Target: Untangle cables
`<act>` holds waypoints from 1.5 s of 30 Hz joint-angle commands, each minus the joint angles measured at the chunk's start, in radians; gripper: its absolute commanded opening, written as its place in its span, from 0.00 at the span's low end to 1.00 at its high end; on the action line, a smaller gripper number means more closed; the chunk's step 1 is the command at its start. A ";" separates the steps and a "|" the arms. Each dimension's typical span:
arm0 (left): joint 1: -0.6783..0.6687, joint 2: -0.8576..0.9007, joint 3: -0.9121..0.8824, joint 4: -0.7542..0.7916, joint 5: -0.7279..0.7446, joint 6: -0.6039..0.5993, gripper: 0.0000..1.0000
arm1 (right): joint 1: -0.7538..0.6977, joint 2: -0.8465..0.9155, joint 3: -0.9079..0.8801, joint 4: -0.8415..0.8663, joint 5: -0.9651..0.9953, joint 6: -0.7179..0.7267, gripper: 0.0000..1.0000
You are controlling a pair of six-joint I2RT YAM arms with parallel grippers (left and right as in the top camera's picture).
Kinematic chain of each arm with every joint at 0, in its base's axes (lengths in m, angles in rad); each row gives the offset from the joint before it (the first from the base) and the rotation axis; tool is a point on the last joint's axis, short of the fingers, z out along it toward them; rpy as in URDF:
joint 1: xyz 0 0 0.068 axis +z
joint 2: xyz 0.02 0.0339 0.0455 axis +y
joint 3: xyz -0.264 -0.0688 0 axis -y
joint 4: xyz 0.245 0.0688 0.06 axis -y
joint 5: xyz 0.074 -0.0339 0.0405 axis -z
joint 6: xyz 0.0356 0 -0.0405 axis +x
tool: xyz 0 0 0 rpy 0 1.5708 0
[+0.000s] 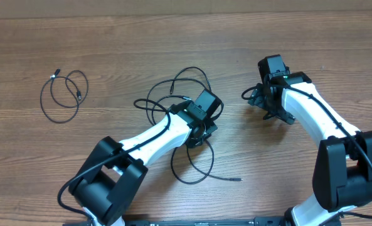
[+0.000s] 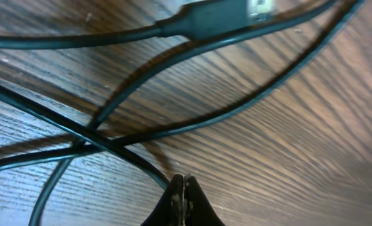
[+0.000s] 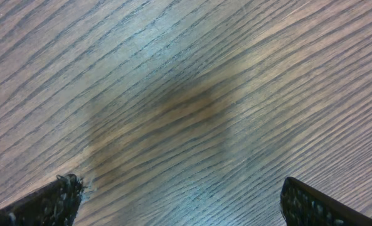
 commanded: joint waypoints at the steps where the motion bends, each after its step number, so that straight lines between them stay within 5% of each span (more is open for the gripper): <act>1: -0.009 0.037 0.011 -0.002 -0.044 -0.052 0.12 | 0.000 -0.015 0.014 0.001 0.017 -0.005 1.00; 15: -0.008 0.038 0.011 0.002 -0.054 -0.051 0.32 | 0.000 -0.015 0.014 0.001 0.017 -0.005 1.00; 23: -0.008 0.037 0.011 0.042 0.051 0.015 0.60 | 0.000 -0.015 0.014 0.001 0.017 -0.005 1.00; 24: -0.006 0.037 0.011 0.058 0.086 0.045 0.57 | 0.000 -0.015 0.014 0.001 0.017 -0.005 1.00; 26: -0.002 0.037 0.011 0.092 0.151 0.099 0.29 | 0.000 -0.015 0.014 0.001 0.017 -0.005 1.00; 30: 0.012 0.037 0.011 0.117 0.262 0.114 0.23 | 0.000 -0.015 0.014 0.001 0.017 -0.005 1.00; 33: 0.022 0.037 0.012 0.116 0.264 0.116 0.04 | 0.000 -0.015 0.014 0.001 0.017 -0.005 1.00; 45: 0.042 0.037 0.012 0.098 0.187 0.111 0.04 | 0.000 -0.015 0.014 0.001 0.017 -0.005 1.00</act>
